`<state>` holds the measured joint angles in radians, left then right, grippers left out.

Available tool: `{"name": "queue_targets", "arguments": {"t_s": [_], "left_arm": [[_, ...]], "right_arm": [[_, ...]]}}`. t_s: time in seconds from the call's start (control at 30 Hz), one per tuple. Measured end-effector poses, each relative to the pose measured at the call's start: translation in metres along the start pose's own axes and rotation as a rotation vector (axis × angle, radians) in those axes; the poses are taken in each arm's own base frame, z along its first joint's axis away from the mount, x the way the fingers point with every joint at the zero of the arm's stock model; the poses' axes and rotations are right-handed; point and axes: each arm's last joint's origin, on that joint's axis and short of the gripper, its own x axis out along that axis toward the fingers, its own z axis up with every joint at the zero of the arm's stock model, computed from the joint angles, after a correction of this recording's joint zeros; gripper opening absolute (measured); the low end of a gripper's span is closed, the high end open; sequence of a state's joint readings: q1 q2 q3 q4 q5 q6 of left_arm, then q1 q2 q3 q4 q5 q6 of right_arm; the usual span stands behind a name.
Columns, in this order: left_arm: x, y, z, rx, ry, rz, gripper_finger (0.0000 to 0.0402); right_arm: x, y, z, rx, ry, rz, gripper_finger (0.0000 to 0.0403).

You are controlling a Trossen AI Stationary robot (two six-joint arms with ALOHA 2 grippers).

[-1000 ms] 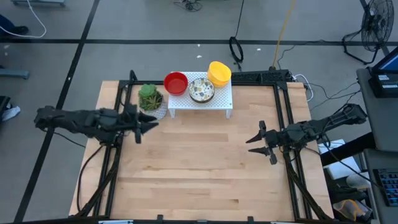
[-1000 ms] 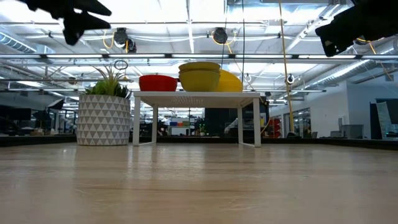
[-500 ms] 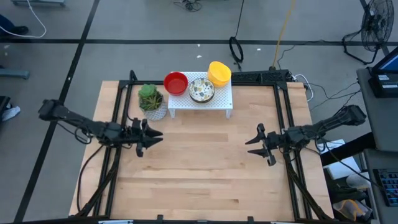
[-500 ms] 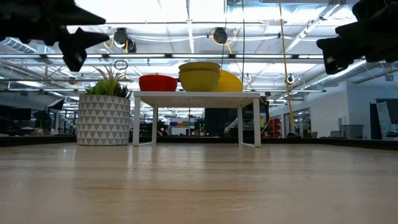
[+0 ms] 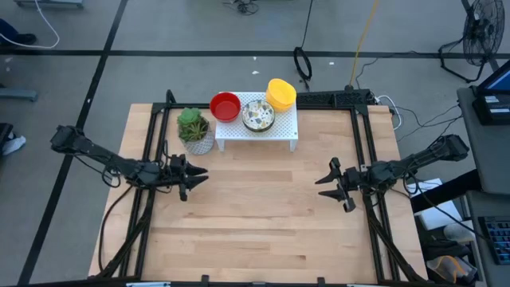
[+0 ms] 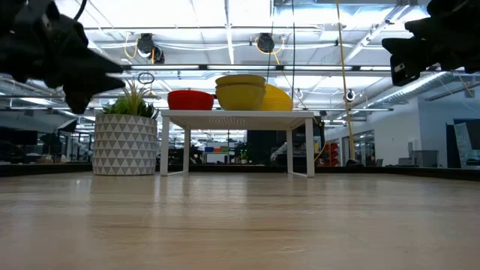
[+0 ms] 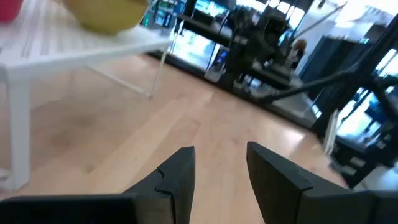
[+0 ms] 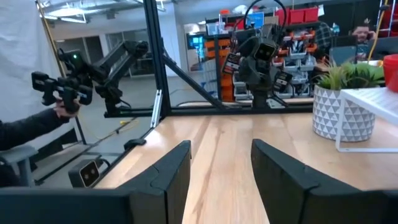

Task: Pick & Place Mini bowls
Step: Return to Home Position

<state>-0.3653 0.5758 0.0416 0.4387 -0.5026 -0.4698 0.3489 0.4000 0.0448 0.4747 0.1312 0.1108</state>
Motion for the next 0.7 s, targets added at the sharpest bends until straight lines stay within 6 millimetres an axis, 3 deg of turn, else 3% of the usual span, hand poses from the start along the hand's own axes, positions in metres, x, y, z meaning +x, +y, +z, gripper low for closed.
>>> {"name": "queue_targets", "arguments": {"t_s": [0.2, 0.7], "left_arm": [[-0.002, 0.009, -0.015, -0.005, 0.084, 0.047, 0.0147], [-0.002, 0.008, -0.014, 0.02, 0.081, 0.038, 0.0147]], "right_arm": [[0.0, 0.0, -0.001, -0.001, 0.008, -0.001, 0.0155], [0.0, -0.002, -0.001, 0.086, 0.0, -0.056, 0.0155]]}}
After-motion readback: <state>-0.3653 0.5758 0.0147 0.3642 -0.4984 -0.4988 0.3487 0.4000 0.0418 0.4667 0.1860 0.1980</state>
